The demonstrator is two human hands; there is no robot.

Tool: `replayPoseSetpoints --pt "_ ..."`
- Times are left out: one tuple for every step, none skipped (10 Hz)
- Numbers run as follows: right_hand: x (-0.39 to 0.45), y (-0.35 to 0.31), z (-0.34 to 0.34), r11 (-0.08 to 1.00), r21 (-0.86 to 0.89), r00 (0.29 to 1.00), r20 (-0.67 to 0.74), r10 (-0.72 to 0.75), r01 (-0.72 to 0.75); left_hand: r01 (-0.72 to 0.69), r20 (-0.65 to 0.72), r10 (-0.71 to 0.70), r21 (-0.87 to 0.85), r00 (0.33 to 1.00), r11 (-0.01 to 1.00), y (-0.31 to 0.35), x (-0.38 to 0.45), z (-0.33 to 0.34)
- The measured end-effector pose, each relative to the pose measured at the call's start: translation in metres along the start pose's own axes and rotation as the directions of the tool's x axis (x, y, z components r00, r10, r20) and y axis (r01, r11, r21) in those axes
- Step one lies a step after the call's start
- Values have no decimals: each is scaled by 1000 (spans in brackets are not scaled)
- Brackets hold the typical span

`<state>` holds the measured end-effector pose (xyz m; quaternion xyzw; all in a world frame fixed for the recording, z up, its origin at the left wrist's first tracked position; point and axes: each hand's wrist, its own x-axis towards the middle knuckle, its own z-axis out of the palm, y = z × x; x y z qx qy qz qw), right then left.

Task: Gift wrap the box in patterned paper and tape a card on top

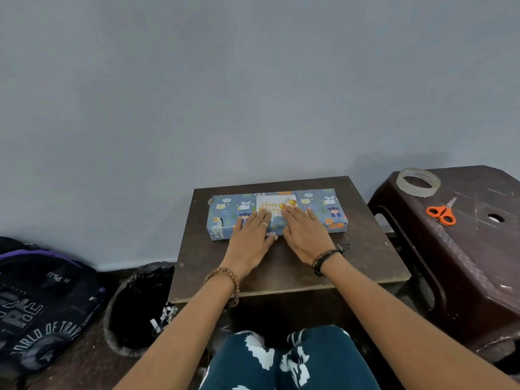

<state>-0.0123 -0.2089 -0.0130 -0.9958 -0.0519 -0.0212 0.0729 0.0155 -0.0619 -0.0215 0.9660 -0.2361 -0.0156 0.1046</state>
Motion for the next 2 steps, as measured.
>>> replayPoseSetpoints --pt "3 -2 -9 995 96 997 70 -12 5 -13 84 17 -51 996 999 1 0 -9" --pt "19 3 -32 979 201 996 90 21 -39 9 95 -3 -68 996 998 8 17 -29"
